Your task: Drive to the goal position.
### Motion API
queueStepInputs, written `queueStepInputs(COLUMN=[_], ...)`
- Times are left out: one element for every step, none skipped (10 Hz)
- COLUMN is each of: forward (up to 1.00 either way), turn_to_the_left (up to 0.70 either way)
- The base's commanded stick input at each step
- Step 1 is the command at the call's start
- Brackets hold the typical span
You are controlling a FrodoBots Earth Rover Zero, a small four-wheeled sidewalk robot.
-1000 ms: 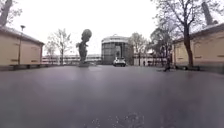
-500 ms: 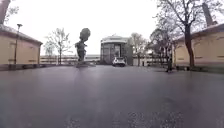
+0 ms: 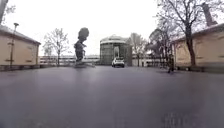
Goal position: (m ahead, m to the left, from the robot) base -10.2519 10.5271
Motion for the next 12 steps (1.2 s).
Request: queueStepInputs(forward=[1.00, 1.00, 1.00, 1.00, 1.00, 1.00, 1.00, 1.00, 1.00, 1.00, 1.00, 1.00], turn_to_the_left=[0.00, 0.00, 0.00, 0.00, 0.00, 0.00, 0.00, 0.00, 0.00, 0.00, 0.00, 0.00])
